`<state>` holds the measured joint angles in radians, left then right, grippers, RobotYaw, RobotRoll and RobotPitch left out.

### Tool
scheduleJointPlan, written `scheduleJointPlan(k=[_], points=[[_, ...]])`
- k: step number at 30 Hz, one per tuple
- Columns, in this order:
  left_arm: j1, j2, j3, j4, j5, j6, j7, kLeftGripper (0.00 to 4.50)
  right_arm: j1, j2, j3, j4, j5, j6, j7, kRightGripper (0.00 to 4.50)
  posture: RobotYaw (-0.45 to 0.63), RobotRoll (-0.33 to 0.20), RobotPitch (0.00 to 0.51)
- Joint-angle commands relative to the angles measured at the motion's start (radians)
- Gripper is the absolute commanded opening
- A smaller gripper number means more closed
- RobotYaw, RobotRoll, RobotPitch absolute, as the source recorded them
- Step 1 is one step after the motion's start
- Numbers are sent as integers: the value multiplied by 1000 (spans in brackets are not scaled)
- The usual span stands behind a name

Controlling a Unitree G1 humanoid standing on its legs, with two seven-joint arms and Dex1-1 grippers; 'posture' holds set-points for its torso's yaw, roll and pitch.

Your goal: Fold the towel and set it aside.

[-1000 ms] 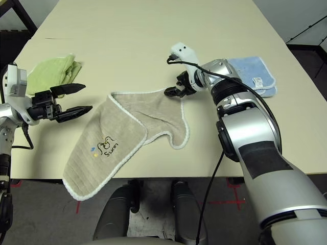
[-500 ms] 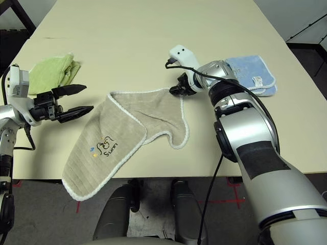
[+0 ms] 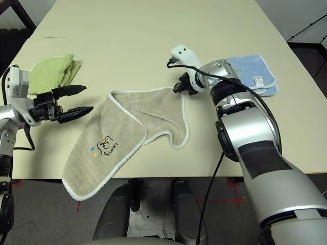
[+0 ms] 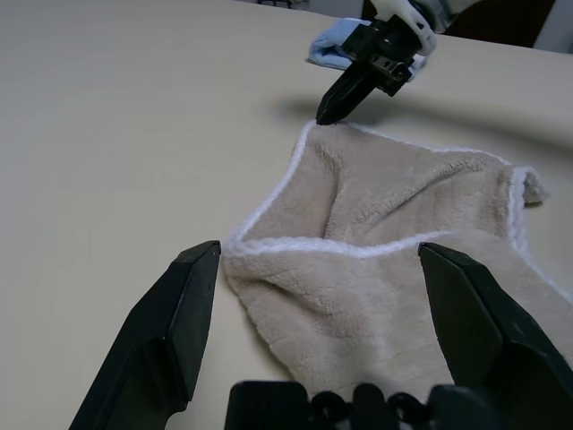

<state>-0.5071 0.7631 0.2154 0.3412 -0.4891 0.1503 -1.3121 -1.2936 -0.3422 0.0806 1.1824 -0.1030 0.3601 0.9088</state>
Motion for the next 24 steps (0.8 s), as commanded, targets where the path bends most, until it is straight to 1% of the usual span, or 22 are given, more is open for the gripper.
scheduleJointPlan(k=[1,3,6,9,13,16,21,24], points=[[-10,-3,9,36,9,-18,13,4500,43,-11,-62,-28,60,-119,-6,78,13,0,233],[-9,-1,8,38,14,-23,23,4500,57,-14,-93,-42,86,-197,-23,78,33,0,232],[-14,-10,6,49,26,-35,56,4500,74,-13,-163,-70,153,-319,-29,78,53,0,234],[-27,-22,5,64,39,-54,90,4500,81,-16,-189,-85,177,-356,-34,78,64,0,241],[-33,-26,8,51,26,-22,119,4500,101,-17,-193,-116,189,-403,-33,78,77,0,247],[-39,-25,18,32,5,14,138,4500,107,-15,-189,-141,192,-479,-23,78,79,0,249],[-50,-16,32,49,9,27,161,4500,56,10,-183,-171,207,-592,-17,78,79,0,227],[-68,-55,26,54,11,22,200,4500,15,17,-178,-166,210,-647,-9,78,49,0,210]])
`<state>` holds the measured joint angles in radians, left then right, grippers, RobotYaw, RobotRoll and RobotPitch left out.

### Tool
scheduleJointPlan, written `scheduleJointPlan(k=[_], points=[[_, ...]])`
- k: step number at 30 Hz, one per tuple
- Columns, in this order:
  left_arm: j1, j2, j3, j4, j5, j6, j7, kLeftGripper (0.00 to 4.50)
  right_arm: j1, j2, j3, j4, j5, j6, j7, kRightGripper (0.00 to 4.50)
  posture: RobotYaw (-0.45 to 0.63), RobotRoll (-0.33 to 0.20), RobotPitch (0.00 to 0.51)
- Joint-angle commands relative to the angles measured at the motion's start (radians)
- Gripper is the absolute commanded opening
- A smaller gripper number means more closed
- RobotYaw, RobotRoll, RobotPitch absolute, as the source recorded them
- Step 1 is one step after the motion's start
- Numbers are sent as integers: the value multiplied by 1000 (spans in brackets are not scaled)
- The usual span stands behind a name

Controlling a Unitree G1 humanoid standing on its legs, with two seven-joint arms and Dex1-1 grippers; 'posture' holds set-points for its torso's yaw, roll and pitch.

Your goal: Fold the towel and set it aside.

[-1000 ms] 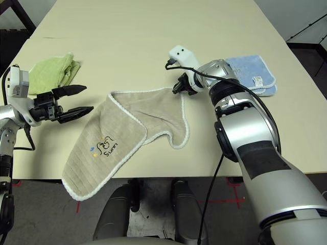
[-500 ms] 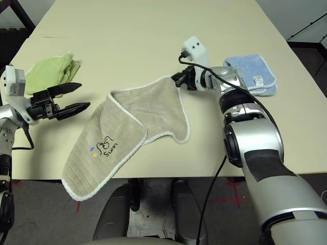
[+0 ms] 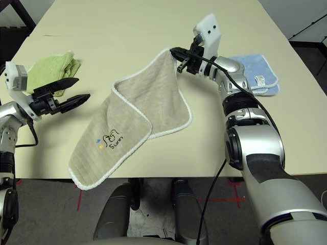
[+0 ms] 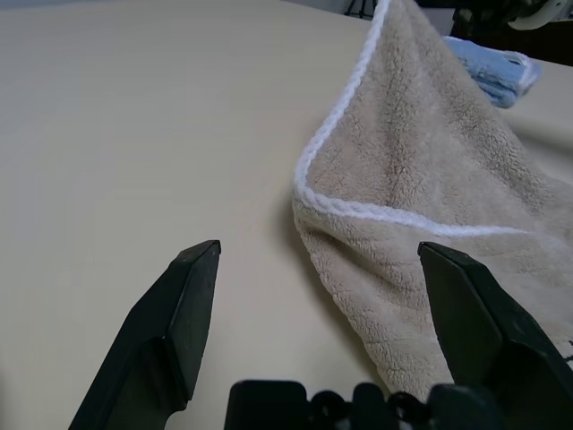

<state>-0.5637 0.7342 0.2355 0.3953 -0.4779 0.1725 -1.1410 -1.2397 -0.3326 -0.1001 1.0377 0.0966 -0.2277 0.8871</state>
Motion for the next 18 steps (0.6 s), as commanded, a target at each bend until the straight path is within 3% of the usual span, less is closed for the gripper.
scheduleJointPlan(k=[1,9,18], points=[[-13,-42,0,3,3,-6,38,4500,-50,7,0,-16,13,-69,10,78,27,0,197],[-99,-66,-45,85,31,-16,-5,4500,-242,5,-46,42,24,-166,-119,78,-11,0,197],[-121,-78,-38,70,19,5,7,4500,-374,11,-106,12,122,-220,-78,78,1,0,200]])
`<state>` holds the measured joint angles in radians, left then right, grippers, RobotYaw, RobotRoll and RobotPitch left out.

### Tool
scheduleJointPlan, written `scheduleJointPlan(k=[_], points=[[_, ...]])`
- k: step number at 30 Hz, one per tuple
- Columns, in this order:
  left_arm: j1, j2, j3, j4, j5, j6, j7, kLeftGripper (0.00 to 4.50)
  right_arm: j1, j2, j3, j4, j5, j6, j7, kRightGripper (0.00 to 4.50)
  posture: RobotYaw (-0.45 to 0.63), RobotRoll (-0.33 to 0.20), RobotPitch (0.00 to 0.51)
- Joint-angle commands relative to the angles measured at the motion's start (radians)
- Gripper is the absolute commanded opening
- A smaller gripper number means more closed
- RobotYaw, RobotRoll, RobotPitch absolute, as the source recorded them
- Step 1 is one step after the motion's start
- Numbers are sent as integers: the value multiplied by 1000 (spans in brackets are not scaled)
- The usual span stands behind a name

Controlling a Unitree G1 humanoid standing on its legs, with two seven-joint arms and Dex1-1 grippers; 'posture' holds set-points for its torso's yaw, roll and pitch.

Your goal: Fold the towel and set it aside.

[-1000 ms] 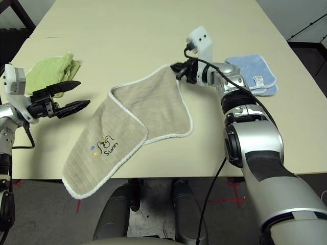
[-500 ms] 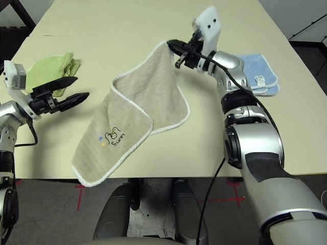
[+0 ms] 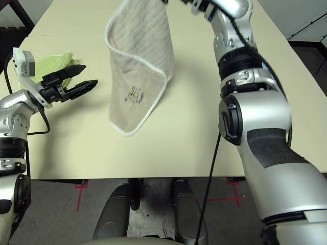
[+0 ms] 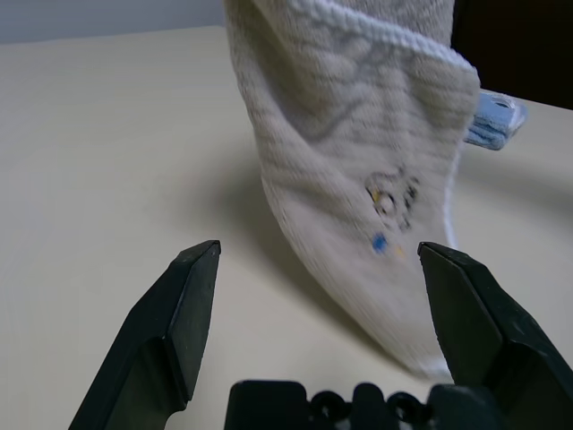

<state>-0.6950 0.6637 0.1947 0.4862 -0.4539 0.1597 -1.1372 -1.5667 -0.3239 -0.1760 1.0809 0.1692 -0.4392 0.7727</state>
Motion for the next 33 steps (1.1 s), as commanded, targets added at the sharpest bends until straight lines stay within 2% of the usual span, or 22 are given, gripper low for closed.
scheduleJointPlan(k=[1,4,9,12,21,28,33], points=[[11,-12,4,-28,-8,21,8,4500,-42,17,-26,-45,63,-2,59,78,0,0,200],[3,-29,8,-27,-9,23,28,4500,-23,53,-22,-80,96,12,99,78,1,0,202],[-11,-39,10,-14,-10,23,30,4500,-136,31,-68,-84,142,20,63,78,-14,0,200],[-26,-46,9,1,-9,18,33,4500,-158,14,-66,-68,133,3,55,78,-20,0,200],[-64,-40,10,-4,-24,58,22,4500,-11,36,-25,-111,125,70,101,78,-16,0,204],[-83,35,13,-49,-39,145,-30,4500,-7,39,-15,-109,118,90,94,78,-6,0,210],[-140,16,33,-191,-112,288,46,4500,9,64,3,-124,113,110,99,78,18,0,213]])
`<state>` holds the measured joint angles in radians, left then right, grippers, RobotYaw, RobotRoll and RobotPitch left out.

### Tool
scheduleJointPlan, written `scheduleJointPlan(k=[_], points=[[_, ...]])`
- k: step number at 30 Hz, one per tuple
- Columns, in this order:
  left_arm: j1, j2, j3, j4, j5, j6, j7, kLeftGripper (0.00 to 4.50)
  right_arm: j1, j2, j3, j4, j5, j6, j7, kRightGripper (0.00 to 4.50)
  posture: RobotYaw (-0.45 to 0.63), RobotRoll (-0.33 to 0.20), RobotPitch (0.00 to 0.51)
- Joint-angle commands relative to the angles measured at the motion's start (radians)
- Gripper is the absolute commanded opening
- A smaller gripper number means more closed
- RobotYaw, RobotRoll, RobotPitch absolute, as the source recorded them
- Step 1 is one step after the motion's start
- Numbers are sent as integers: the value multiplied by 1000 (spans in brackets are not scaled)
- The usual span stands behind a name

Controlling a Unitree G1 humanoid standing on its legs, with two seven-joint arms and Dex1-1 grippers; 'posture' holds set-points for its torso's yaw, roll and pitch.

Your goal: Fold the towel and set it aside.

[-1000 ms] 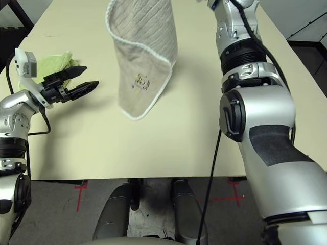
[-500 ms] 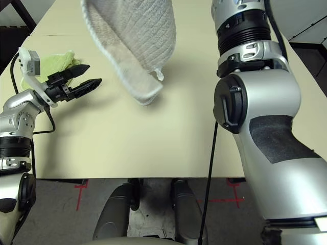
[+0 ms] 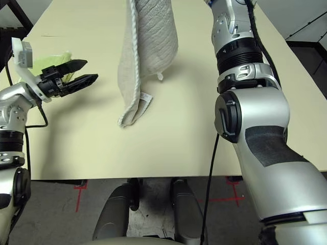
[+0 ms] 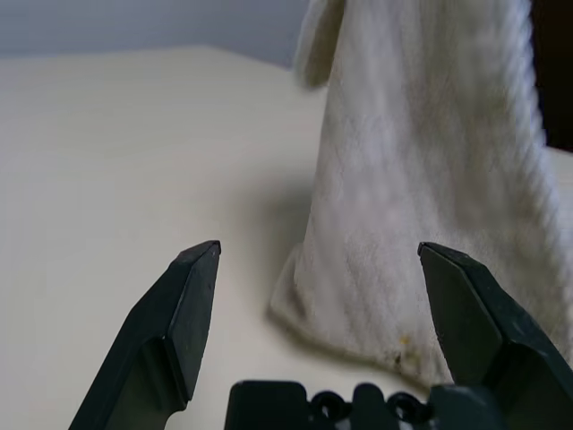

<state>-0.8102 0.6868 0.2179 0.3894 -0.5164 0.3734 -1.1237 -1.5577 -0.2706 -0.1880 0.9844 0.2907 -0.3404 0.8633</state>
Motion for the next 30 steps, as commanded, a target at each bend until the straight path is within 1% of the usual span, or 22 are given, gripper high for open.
scheduleJointPlan(k=[1,5,7,9,10,13,16,23,27,30], points=[[-27,-16,9,-123,-61,106,53,4500,1,16,18,-28,-10,14,5,78,21,0,213],[-33,-47,12,-205,-108,207,125,4500,3,30,29,-20,-16,15,-1,78,21,0,213],[-45,-65,22,-263,-165,309,177,4500,6,36,33,-19,-19,18,-2,78,26,0,215],[-53,-76,23,-306,-203,390,225,4500,8,40,35,-17,-23,21,-3,78,26,0,216],[-58,-81,22,-321,-214,432,257,4500,10,42,35,-17,-24,23,-3,78,25,0,216],[-71,-111,14,-356,-223,499,350,4500,17,44,36,-22,-29,29,-5,78,22,0,217],[-97,-145,15,-388,-261,566,406,4500,26,43,38,-27,-36,35,-9,78,17,0,217],[-115,-172,-73,-405,-187,580,490,4500,47,42,46,-16,-65,56,-56,78,7,0,218],[-125,-196,-118,-358,-109,545,547,4500,48,68,56,-20,-68,96,-69,78,10,0,217],[-159,-228,-128,-293,-46,501,606,4500,1,85,46,-21,-55,112,-76,78,14,0,215]])
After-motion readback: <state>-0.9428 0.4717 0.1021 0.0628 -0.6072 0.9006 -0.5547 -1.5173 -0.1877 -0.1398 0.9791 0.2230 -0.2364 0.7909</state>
